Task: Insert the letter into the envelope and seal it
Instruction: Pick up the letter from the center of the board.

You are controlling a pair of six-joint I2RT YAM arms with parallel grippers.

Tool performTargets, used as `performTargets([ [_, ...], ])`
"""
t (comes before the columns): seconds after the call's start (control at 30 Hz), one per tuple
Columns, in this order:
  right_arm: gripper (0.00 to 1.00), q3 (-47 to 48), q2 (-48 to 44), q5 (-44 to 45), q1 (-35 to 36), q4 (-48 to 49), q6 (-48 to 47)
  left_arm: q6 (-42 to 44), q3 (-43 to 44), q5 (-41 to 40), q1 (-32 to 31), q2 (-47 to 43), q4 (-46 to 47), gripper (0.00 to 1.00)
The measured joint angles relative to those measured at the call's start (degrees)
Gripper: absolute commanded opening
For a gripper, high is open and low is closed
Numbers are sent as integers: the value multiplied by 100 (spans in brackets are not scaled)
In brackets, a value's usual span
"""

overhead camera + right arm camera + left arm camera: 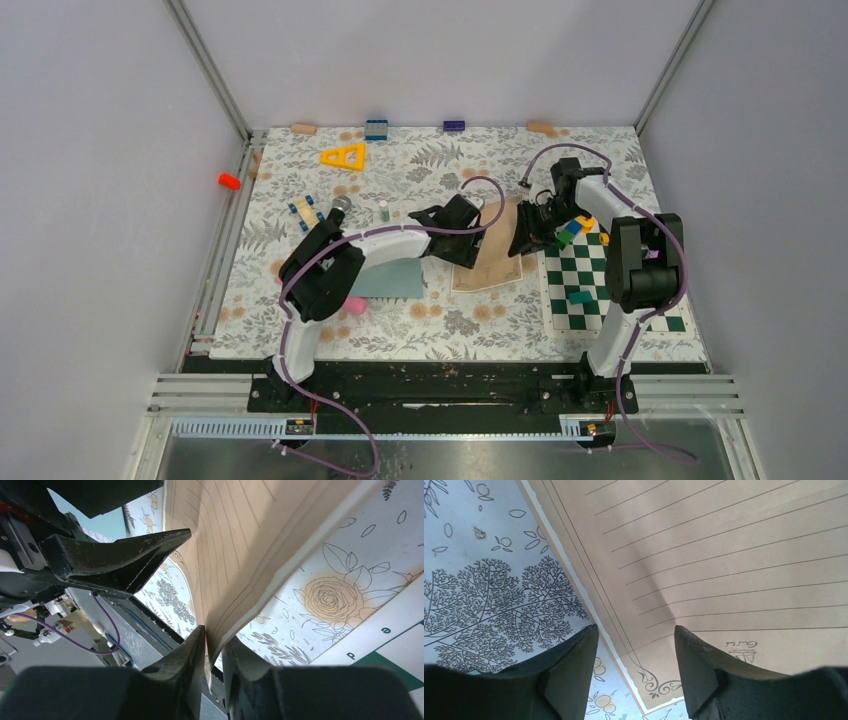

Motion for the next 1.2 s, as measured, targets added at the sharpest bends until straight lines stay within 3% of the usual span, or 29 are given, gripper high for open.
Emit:
performTargets([
  [0.2,0,0,0,-22,2,-11,37,2,0,-7,66,0,9,65],
  [0.27,0,2,0,-26,4,-66,44,9,2,-7,79,-2,9,77],
  [0.33,0,2,0,-17,4,-129,26,28,17,-4,92,-2,7,96],
  [0.37,0,13,0,-4,4,-166,7,50,33,-7,105,-11,-4,98],
  [0.6,0,208,-516,431,4,-271,-164,361,55,240,494,-765,-173,99],
  [0.9,0,922,-2304,883,70,-267,-529,1239,710,1919,1574,-2771,-299,99],
  [1.2,0,1032,-3976,1088,415,-358,-1375,1845,127,2780,1615,-3733,-24,99],
])
